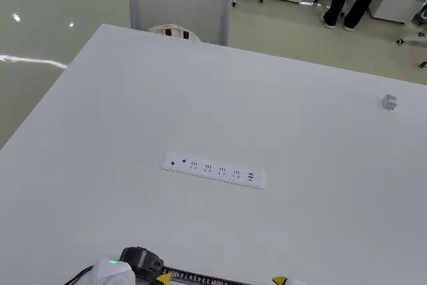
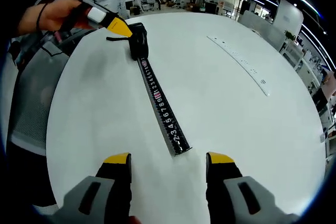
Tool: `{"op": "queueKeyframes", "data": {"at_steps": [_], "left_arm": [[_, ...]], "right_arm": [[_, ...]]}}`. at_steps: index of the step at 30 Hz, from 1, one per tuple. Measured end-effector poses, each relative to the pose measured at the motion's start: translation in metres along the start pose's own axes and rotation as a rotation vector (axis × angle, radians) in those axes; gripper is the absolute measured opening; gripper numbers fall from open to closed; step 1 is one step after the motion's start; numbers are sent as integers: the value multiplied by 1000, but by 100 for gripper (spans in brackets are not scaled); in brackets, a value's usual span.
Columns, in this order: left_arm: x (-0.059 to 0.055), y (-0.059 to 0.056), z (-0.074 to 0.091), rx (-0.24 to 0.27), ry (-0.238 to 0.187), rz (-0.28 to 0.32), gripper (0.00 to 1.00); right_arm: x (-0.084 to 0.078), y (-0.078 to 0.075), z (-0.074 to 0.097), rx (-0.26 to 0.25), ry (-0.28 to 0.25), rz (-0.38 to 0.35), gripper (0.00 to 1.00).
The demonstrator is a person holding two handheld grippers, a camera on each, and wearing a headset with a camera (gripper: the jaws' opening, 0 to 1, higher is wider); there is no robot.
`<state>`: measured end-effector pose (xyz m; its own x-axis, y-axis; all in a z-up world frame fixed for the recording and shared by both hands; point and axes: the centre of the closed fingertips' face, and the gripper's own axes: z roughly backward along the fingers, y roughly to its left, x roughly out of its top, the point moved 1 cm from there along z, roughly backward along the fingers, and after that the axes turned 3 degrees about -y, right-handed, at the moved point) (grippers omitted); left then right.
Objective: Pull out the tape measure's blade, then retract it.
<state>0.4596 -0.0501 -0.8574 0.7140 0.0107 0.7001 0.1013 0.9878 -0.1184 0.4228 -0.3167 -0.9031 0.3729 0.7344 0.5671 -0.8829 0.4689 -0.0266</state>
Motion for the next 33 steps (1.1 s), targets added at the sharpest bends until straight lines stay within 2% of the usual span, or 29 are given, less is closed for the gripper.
{"op": "queueKeyframes", "data": {"at_steps": [5,6,14,33], "left_arm": [[0,1,-2,5,-2,3,73],[1,2,-4,9,-2,4,73],[4,2,-11,18,0,5,72],[3,6,-18,33,12,12,71]], "right_arm": [[-1,0,-2,29,15,39,57],[-4,-4,-5,33,31,65,57],[-2,-3,-9,89,44,121,44],[1,-10,-17,152,88,226,29]]}}
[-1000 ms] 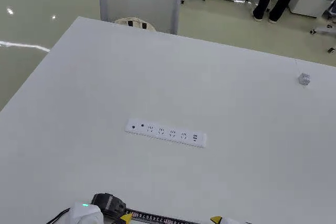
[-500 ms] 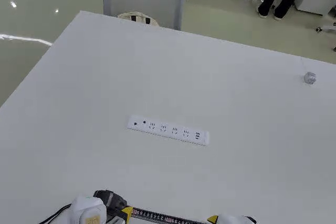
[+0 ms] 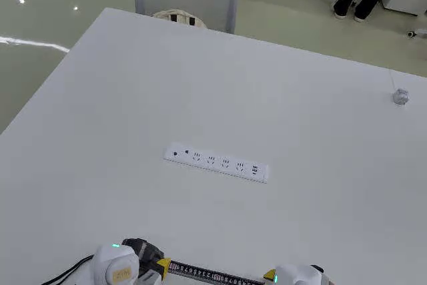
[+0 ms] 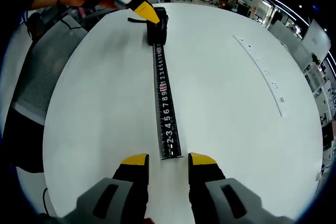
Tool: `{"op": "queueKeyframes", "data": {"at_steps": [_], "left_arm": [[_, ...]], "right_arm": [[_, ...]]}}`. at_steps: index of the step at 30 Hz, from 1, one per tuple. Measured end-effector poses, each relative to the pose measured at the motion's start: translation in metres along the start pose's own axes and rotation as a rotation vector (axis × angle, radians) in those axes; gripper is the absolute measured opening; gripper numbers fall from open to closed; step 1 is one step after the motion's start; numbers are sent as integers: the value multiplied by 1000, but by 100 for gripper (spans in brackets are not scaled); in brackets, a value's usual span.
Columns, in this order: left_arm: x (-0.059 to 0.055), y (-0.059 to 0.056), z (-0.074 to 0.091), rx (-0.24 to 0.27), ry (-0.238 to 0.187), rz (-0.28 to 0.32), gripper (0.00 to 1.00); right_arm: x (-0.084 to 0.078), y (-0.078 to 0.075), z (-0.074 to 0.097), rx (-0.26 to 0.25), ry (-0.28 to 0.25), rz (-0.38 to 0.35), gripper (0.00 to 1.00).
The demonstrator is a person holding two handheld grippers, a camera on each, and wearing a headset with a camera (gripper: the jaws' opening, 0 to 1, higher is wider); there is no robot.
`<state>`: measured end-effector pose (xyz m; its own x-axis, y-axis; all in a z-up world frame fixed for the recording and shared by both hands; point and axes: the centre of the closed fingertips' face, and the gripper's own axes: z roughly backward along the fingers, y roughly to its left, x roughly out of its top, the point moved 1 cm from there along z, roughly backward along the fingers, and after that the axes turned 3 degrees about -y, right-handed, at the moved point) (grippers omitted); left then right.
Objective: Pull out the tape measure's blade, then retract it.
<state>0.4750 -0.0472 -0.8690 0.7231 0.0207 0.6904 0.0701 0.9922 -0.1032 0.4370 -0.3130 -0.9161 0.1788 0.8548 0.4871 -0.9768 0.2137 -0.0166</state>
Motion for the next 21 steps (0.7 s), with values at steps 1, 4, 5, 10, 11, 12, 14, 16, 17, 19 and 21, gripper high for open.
{"op": "queueKeyframes", "data": {"at_steps": [1,4,5,10,11,12,14,16,17,19,21], "left_arm": [[0,1,-1,1,1,-2,70],[0,1,-1,4,2,2,70],[-1,1,-1,3,3,3,70],[-2,1,-2,3,6,4,70],[-2,1,-3,2,6,4,70],[-2,1,-3,2,6,6,70],[-2,1,-3,2,5,5,69],[-2,1,-3,4,4,5,69],[-2,2,-4,4,5,4,69],[-3,2,-4,3,6,7,69],[-3,2,-4,2,5,8,68]], "right_arm": [[0,0,0,3,0,5,28],[-1,-2,-2,7,3,9,27],[-1,-3,-3,8,4,12,26],[1,-1,-3,21,6,22,23],[2,-1,-2,20,6,22,23],[0,-2,-4,20,7,21,23],[-1,-2,-5,23,8,22,22],[-1,-1,-6,28,7,19,21],[-1,-1,-6,25,8,23,21],[0,-2,-4,24,8,21,20],[-1,-2,-5,25,9,20,19]]}}
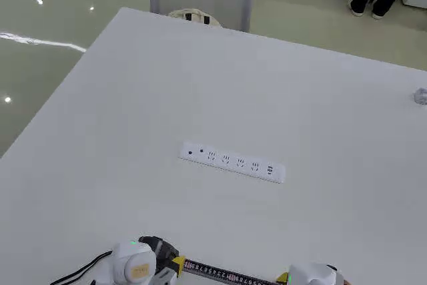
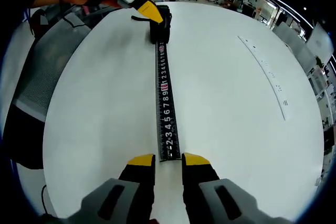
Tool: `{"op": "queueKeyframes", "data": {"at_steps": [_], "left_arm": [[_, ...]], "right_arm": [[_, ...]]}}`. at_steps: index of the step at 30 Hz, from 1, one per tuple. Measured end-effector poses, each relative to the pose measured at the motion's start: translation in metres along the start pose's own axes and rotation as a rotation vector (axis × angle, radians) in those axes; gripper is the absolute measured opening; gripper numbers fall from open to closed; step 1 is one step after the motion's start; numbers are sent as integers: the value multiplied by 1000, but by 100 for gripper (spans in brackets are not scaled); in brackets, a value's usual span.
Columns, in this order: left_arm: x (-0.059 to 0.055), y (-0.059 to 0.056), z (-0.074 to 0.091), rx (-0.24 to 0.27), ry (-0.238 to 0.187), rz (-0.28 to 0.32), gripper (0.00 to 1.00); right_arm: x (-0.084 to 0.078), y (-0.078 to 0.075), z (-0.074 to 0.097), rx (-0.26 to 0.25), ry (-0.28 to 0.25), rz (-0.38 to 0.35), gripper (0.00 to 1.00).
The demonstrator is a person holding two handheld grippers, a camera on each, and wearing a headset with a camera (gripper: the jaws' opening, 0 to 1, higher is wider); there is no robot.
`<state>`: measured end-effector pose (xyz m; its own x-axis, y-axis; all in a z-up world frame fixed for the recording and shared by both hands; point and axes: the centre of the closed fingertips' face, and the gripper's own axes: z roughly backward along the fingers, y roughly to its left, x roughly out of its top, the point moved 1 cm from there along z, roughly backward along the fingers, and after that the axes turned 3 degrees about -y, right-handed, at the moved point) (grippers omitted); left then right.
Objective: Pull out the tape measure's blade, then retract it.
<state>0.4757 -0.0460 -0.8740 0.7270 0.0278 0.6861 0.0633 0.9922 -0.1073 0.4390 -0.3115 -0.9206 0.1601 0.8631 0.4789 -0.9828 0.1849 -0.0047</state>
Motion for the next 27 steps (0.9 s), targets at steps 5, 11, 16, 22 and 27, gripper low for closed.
{"op": "queueKeyframes", "data": {"at_steps": [5,11,16,22,27], "left_arm": [[0,0,1,1,1,1,67],[0,1,0,-1,-1,2,64],[1,4,0,-4,-8,0,63],[-1,5,-2,-6,-6,6,63],[-2,4,-4,-10,-4,8,63]], "right_arm": [[0,0,0,-2,1,-1,17],[-1,-1,0,-8,4,1,15],[-1,-1,0,-9,6,4,15],[-1,-2,0,-8,10,6,15],[-1,-2,-1,-8,14,12,15]]}}
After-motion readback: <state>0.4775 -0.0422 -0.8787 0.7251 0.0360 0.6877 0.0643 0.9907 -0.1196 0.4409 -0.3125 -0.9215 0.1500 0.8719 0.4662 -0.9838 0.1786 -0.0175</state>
